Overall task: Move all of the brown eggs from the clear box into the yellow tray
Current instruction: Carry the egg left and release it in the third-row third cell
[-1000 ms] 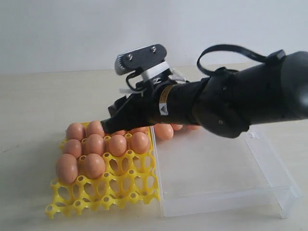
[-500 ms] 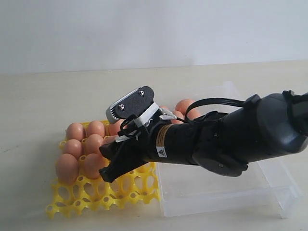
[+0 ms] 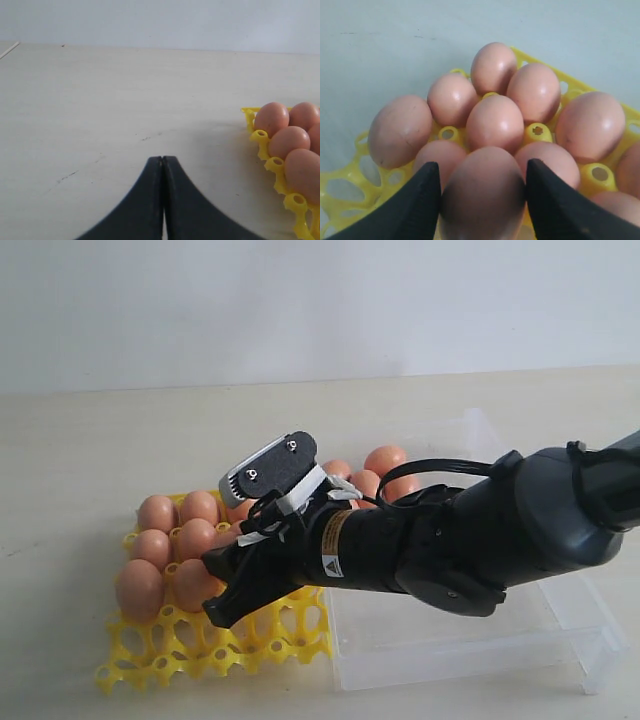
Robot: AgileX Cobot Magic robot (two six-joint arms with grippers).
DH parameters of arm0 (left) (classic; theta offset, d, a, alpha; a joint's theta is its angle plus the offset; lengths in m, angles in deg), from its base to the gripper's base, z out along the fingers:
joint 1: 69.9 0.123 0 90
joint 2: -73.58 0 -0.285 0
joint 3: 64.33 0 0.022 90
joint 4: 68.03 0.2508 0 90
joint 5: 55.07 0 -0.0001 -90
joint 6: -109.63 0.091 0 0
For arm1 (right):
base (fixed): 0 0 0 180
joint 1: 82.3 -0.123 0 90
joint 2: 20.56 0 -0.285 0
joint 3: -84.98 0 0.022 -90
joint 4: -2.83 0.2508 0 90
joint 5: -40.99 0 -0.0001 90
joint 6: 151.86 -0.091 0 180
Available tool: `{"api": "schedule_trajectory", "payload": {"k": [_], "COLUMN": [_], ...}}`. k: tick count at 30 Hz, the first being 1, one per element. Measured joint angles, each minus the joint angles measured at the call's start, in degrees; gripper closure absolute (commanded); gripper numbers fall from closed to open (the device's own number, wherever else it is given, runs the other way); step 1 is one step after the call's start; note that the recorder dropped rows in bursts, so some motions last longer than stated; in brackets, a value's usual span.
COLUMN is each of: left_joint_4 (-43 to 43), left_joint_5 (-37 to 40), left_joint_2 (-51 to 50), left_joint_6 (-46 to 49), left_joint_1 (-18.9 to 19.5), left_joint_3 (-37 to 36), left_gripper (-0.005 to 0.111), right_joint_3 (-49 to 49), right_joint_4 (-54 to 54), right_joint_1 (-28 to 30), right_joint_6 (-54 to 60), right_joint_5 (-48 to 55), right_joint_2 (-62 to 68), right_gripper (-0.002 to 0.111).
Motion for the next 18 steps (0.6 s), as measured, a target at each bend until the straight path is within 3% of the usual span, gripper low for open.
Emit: {"api": "schedule_trajectory", "payload": {"k": [6, 11, 14, 18], "left_joint_4": [0.0, 0.0, 0.0, 0.0], "left_joint_5": [0.0, 0.0, 0.0, 0.0], "left_joint_2": [0.0, 0.0, 0.0, 0.0], "left_joint_6": [0.0, 0.0, 0.0, 0.0], "left_joint_1": [0.0, 0.0, 0.0, 0.0], "left_joint_3": [0.0, 0.0, 0.0, 0.0], "left_gripper": [0.107, 0.107, 0.107, 0.107], "right_joint_3": [0.0, 0.0, 0.0, 0.02], "right_joint_4": [0.0, 0.0, 0.0, 0.0], "right_joint_1": [0.0, 0.0, 0.0, 0.0], "right_joint_6": [0.1, 0.1, 0.1, 0.95], "right_joint_5": [-0.24, 0.39, 4.02, 12.53], "right_joint_2": [0.12, -0.13, -2.72, -10.28], "right_gripper": [0.043, 0.043, 0.054, 0.09]}}
